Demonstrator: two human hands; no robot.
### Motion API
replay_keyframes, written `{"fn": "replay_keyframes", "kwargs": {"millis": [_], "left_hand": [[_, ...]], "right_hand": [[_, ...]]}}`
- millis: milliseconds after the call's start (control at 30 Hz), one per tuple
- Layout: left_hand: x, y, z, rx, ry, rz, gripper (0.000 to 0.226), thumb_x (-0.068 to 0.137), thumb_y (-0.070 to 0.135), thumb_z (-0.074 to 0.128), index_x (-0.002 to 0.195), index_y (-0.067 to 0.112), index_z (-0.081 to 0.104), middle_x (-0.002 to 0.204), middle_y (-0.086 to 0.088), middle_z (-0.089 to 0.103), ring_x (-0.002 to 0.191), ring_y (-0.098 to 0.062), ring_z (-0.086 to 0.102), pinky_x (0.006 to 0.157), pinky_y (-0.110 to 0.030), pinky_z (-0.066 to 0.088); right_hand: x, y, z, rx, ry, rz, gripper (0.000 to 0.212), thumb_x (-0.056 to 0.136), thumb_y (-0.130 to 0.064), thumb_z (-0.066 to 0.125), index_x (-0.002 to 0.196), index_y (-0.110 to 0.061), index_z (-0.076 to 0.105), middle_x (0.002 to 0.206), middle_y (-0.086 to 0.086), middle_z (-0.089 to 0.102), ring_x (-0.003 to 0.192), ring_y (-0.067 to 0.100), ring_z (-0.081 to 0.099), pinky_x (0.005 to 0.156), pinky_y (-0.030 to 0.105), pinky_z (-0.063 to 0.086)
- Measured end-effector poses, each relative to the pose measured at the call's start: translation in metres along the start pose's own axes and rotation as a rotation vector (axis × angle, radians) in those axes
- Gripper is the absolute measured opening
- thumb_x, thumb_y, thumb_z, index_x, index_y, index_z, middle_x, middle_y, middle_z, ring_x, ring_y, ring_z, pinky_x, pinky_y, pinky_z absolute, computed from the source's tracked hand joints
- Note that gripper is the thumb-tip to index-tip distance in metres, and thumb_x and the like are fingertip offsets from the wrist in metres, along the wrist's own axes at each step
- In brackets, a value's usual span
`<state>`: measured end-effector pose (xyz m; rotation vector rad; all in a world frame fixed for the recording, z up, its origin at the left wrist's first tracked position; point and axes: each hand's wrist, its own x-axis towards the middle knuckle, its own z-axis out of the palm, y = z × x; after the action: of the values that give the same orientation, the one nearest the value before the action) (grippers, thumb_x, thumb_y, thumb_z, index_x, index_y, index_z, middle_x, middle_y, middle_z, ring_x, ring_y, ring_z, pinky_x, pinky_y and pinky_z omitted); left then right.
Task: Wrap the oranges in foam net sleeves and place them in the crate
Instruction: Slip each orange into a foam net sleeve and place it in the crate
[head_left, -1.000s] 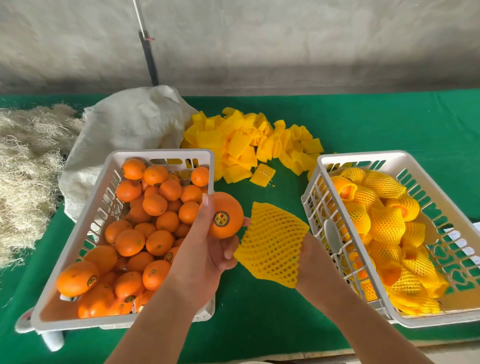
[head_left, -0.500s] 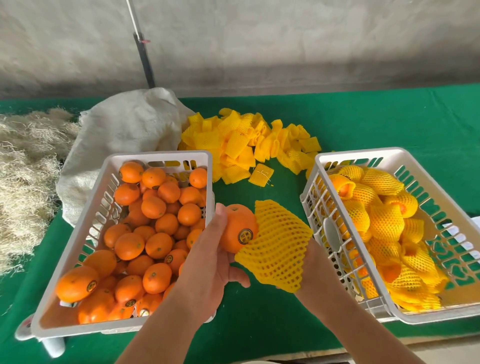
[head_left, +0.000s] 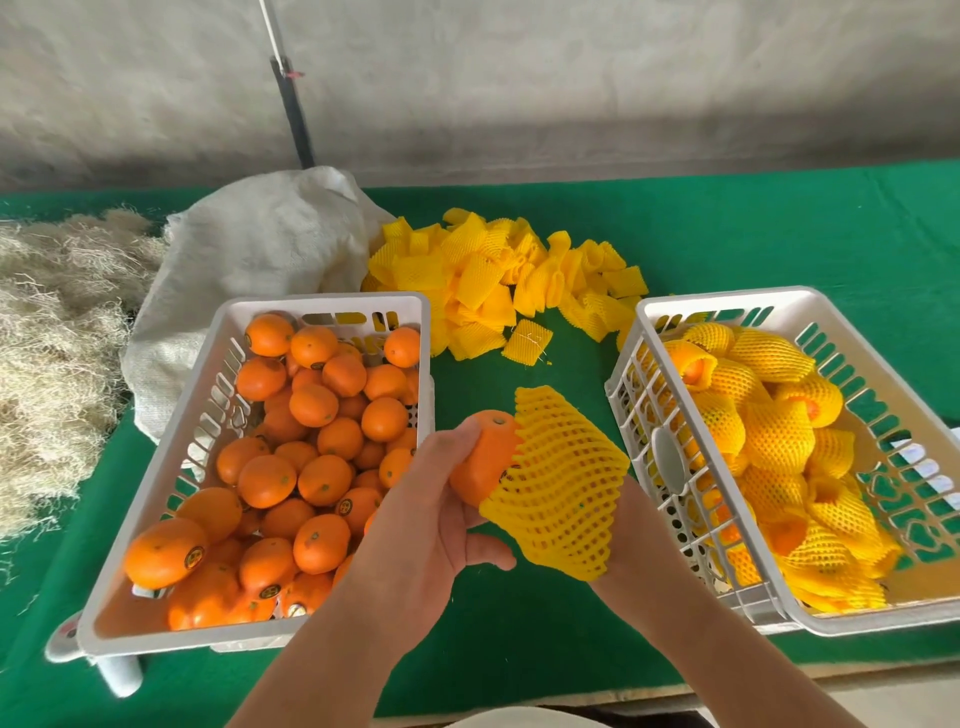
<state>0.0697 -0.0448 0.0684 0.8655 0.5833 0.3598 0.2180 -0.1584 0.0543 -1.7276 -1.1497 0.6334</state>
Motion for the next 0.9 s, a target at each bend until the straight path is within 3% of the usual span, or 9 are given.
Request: {"fn": "replay_keyframes", "kwargs": {"millis": [133, 233, 333, 433, 667, 800, 900], "left_hand": [[-0.002, 0.003, -0.003, 0.097, 0.074, -0.018, 0.061, 0.081, 0.059, 0.079, 0.128, 0.023, 0.064, 0.1, -0.011, 0.069, 0.085, -0.027, 0.066, 0.054, -0.032, 0.053], [-0.002, 0.002, -0.004, 0.181, 0.081, -0.044, 0.059, 0.074, 0.057, 0.084, 0.124, 0.034, 0.064, 0.102, -0.006, 0.072, 0.09, -0.023, 0.067, 0.054, -0.033, 0.046], [-0.004, 0.002, -0.005, 0.213, 0.074, -0.051, 0.059, 0.072, 0.06, 0.087, 0.124, 0.042, 0.066, 0.109, -0.005, 0.074, 0.096, -0.021, 0.069, 0.055, -0.033, 0.047], [-0.008, 0.004, -0.008, 0.256, 0.063, -0.037, 0.059, 0.078, 0.068, 0.08, 0.129, 0.043, 0.064, 0.116, -0.005, 0.074, 0.104, -0.022, 0.07, 0.055, -0.032, 0.05], [-0.011, 0.009, -0.009, 0.349, 0.013, -0.004, 0.055, 0.09, 0.072, 0.063, 0.134, 0.039, 0.066, 0.119, -0.004, 0.071, 0.108, -0.026, 0.069, 0.058, -0.035, 0.058], [-0.012, 0.012, -0.007, 0.47, 0.04, -0.017, 0.057, 0.079, 0.082, 0.06, 0.129, 0.054, 0.066, 0.125, 0.009, 0.071, 0.118, -0.018, 0.067, 0.066, -0.04, 0.063], [-0.015, 0.011, -0.008, 0.558, 0.057, 0.006, 0.066, 0.073, 0.087, 0.062, 0.131, 0.055, 0.063, 0.126, 0.014, 0.071, 0.118, -0.009, 0.067, 0.066, -0.041, 0.064]], "right_hand": [[-0.001, 0.0, -0.006, -0.036, -0.003, -0.029, 0.043, 0.078, -0.02, 0.056, 0.058, -0.058, 0.059, 0.051, -0.03, 0.054, 0.057, -0.012, 0.058, 0.048, 0.005, 0.04], [-0.003, -0.005, -0.007, 0.03, -0.002, -0.059, 0.028, 0.076, -0.032, 0.057, 0.06, -0.055, 0.06, 0.051, -0.029, 0.054, 0.054, -0.01, 0.059, 0.048, 0.003, 0.04], [-0.004, -0.001, -0.009, 0.039, 0.003, -0.058, 0.033, 0.08, -0.019, 0.061, 0.064, -0.049, 0.06, 0.056, -0.023, 0.058, 0.056, -0.006, 0.06, 0.051, 0.007, 0.044], [-0.006, 0.002, -0.01, 0.012, 0.008, -0.053, 0.04, 0.082, -0.011, 0.061, 0.065, -0.047, 0.059, 0.058, -0.024, 0.058, 0.058, -0.006, 0.061, 0.052, 0.006, 0.044], [-0.013, 0.001, -0.004, 0.02, 0.004, 0.018, 0.046, 0.078, -0.013, 0.052, 0.064, -0.056, 0.062, 0.053, -0.03, 0.056, 0.055, -0.014, 0.059, 0.046, 0.0, 0.037], [-0.013, 0.003, -0.005, -0.023, -0.013, 0.036, 0.043, 0.081, -0.015, 0.053, 0.062, -0.053, 0.061, 0.051, -0.027, 0.053, 0.05, -0.009, 0.055, 0.045, 0.003, 0.036], [-0.015, 0.002, -0.004, -0.036, -0.007, 0.035, 0.031, 0.08, -0.028, 0.055, 0.062, -0.053, 0.06, 0.051, -0.026, 0.054, 0.048, -0.007, 0.056, 0.043, 0.006, 0.036]]}}
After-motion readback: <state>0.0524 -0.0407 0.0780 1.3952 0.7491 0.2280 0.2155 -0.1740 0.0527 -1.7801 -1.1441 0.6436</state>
